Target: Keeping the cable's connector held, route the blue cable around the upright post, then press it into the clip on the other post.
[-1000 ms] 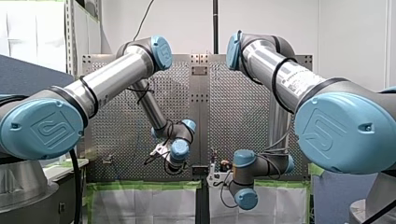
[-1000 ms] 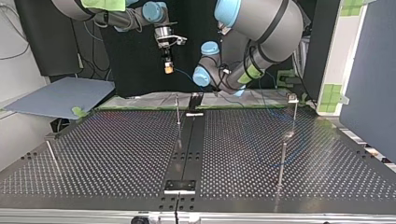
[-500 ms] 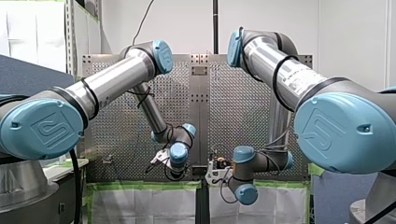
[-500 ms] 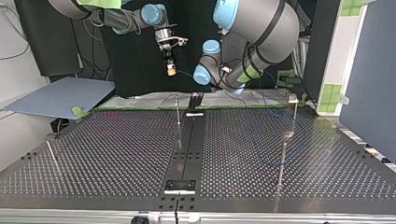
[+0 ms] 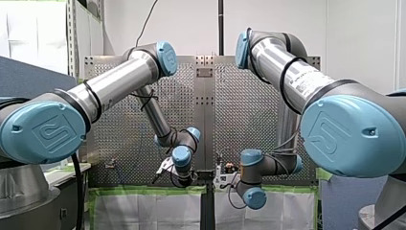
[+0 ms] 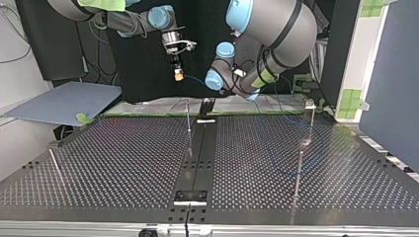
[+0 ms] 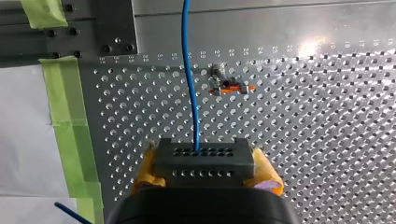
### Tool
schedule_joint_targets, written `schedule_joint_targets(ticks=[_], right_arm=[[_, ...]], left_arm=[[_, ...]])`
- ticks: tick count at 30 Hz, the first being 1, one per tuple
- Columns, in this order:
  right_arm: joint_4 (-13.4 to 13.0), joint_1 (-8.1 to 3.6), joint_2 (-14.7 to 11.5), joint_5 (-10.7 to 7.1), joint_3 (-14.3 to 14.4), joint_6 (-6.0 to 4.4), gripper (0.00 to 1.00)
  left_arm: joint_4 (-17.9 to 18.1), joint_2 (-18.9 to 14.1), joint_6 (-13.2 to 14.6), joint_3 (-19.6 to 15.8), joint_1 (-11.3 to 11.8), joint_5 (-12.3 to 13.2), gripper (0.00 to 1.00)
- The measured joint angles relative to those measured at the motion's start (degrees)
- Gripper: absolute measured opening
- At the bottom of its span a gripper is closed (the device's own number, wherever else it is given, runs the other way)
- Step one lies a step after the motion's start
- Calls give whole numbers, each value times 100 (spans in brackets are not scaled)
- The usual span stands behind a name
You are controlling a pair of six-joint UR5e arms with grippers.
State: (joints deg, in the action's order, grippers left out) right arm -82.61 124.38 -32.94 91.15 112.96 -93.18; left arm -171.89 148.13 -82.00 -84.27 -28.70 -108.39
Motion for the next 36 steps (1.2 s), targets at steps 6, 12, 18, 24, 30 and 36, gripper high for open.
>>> schedule_joint_targets(ticks=[6,12,18,24,30,36], right_arm=[[211,-5,-2,-3,-82,14,0],[479,-6,0,-17,-172,25,0],[738,-6,1,10,-191,-1,0],[823,-6,1,173,-193,-105,0],[938,-6,2,399,-219,-235,0],[1205,-6,1,462,-295,-243,0]], left_arm=[[-180,0,-290,0,9,288,98],[-115,-1,-580,0,11,578,98],[73,-1,-890,0,11,661,98],[335,-1,-1200,0,-19,588,98],[500,0,-1495,0,-38,411,98],[658,0,-1782,0,-48,420,98]])
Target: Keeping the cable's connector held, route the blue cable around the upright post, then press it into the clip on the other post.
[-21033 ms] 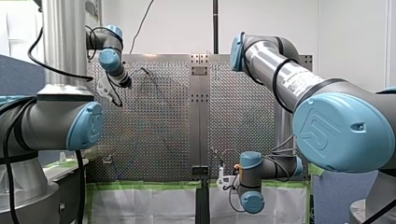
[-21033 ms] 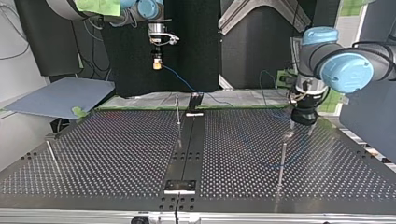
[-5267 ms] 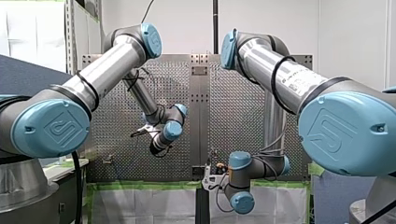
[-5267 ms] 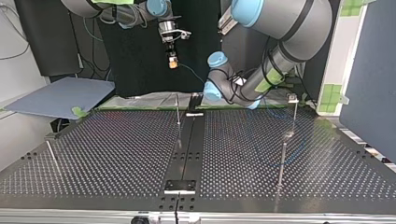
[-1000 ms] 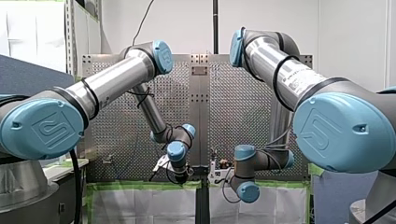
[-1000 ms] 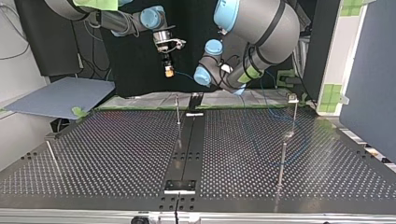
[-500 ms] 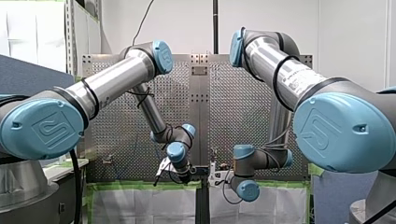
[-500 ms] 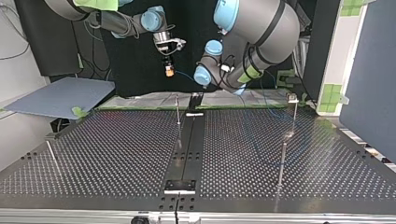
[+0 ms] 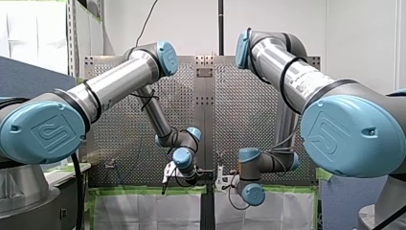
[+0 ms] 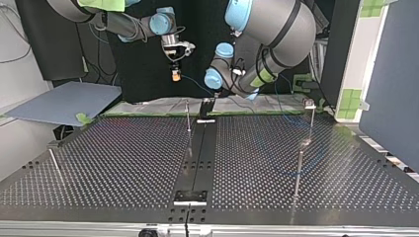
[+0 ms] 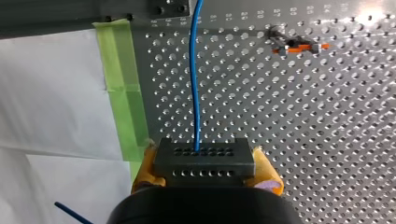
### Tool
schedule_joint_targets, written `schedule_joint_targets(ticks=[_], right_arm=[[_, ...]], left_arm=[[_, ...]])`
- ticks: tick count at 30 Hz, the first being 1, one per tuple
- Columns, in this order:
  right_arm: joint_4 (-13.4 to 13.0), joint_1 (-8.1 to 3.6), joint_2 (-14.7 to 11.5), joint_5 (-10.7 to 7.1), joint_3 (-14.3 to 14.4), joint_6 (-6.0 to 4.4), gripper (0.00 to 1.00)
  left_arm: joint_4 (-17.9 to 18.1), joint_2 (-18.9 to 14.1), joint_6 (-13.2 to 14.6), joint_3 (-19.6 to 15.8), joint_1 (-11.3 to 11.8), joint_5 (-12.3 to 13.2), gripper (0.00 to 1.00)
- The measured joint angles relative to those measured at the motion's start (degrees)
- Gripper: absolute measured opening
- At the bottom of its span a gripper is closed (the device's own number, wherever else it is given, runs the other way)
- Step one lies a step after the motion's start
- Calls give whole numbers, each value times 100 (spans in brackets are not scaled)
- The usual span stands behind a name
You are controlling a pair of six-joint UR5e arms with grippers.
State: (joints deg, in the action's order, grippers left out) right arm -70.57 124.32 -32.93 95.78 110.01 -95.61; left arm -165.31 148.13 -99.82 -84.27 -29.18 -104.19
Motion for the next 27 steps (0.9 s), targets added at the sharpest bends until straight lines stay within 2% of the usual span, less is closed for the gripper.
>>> schedule_joint_targets(ticks=[8,27], right_arm=[[158,0,0,0,-49,53,0],[343,0,-2,-17,-70,136,0]], left_arm=[[7,2,-297,0,-21,106,98],[-46,0,-188,0,-59,133,98]])
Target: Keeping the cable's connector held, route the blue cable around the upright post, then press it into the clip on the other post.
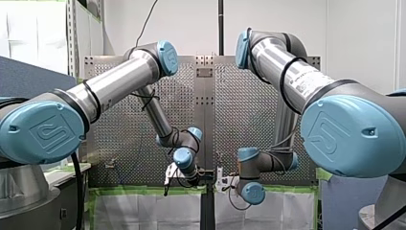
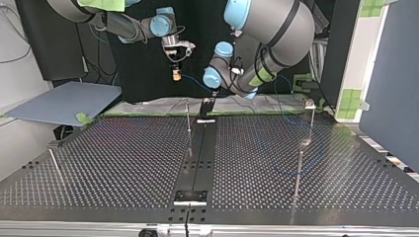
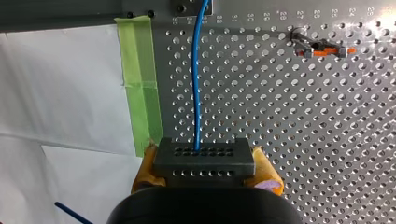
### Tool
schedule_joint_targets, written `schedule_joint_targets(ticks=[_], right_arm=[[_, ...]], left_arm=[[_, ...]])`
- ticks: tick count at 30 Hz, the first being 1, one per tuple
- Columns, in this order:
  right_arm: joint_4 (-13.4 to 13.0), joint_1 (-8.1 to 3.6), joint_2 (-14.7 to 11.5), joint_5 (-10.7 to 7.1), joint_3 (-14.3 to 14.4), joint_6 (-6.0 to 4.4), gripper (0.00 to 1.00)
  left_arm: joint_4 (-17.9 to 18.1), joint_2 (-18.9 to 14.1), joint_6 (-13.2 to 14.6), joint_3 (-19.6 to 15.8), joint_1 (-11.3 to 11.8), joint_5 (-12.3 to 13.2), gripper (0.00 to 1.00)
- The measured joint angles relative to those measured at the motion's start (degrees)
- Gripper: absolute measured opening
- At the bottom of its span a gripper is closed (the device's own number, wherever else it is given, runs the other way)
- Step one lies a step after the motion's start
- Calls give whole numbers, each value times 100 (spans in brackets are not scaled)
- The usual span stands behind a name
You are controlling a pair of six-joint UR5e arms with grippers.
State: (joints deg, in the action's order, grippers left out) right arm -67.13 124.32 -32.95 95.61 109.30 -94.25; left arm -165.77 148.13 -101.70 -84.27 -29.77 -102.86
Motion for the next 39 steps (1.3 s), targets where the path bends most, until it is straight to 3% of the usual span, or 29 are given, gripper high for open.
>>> schedule_joint_targets(ticks=[10,20,27,33,39], right_arm=[[21,0,0,-5,-9,58,0],[115,-47,2,1,-25,253,0],[89,-52,2,-9,-35,310,0],[47,-26,2,-163,-42,424,0],[-40,-19,2,-341,-44,457,0]], left_arm=[[131,-1,34,0,1,8,98],[528,-1,-3,0,-2,7,98],[565,-1,23,0,-4,8,98],[612,-1,68,0,-4,51,98],[559,-1,74,0,0,255,98]])
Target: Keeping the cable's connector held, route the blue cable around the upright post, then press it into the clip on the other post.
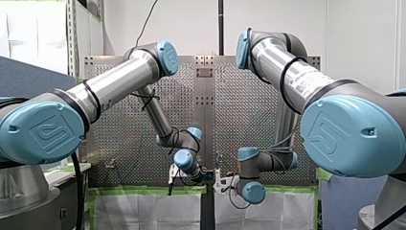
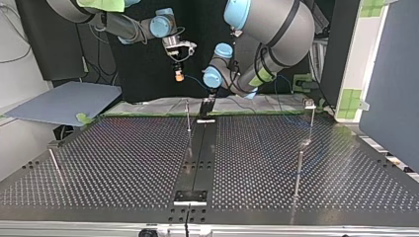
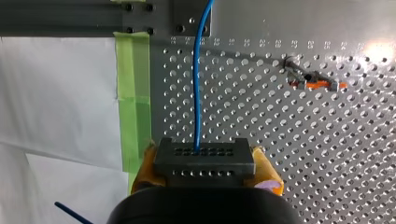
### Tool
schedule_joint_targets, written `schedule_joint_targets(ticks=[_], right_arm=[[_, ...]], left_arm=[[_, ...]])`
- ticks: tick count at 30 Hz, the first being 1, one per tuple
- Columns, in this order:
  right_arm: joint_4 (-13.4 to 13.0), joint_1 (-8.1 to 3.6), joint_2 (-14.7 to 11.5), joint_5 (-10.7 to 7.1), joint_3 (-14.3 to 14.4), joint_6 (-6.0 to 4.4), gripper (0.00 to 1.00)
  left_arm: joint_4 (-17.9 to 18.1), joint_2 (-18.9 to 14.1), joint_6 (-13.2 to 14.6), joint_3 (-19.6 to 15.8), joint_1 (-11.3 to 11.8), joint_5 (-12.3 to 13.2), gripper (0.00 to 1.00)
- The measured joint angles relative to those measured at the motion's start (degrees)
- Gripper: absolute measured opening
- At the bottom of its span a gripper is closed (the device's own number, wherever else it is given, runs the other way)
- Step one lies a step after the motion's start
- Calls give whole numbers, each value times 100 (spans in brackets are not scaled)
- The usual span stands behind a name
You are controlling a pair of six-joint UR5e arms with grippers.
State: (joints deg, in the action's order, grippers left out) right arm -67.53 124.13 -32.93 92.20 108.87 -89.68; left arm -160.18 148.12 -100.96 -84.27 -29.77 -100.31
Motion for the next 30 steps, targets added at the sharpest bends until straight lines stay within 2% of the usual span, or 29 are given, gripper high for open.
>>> schedule_joint_targets(ticks=[9,10,11,12,13,14,16,17,19,20,22,23,27,30], right_arm=[[-5,-9,0,-124,1,1,0],[-6,-11,0,-127,0,1,0],[-8,-14,0,-128,0,1,0],[-10,-16,0,-129,1,1,0],[-12,-20,0,-130,0,1,0],[-13,-22,0,-131,1,2,0],[-15,-25,-1,-131,0,2,0],[-15,-26,0,-131,0,2,0],[-14,-28,0,-131,0,2,0],[-12,-30,0,-131,0,2,0],[-10,-29,0,-132,0,4,0],[-8,-30,0,-131,0,6,0],[2,-31,0,-132,0,9,0],[20,-32,0,-124,0,10,0]], left_arm=[[-46,1,6,0,25,158,98],[-47,1,6,0,28,169,90],[-48,1,6,0,31,178,90],[-48,0,4,0,32,181,84],[-48,0,0,0,33,183,75],[-46,1,-6,0,36,186,75],[-42,0,-15,0,37,188,62],[-38,1,-25,0,38,188,62],[-35,1,-37,0,38,183,46],[-35,0,-40,0,39,180,46],[-40,0,-43,0,39,178,30],[-43,0,-46,0,40,179,30],[-52,0,-40,0,40,185,18],[-53,0,-29,0,40,189,18]])
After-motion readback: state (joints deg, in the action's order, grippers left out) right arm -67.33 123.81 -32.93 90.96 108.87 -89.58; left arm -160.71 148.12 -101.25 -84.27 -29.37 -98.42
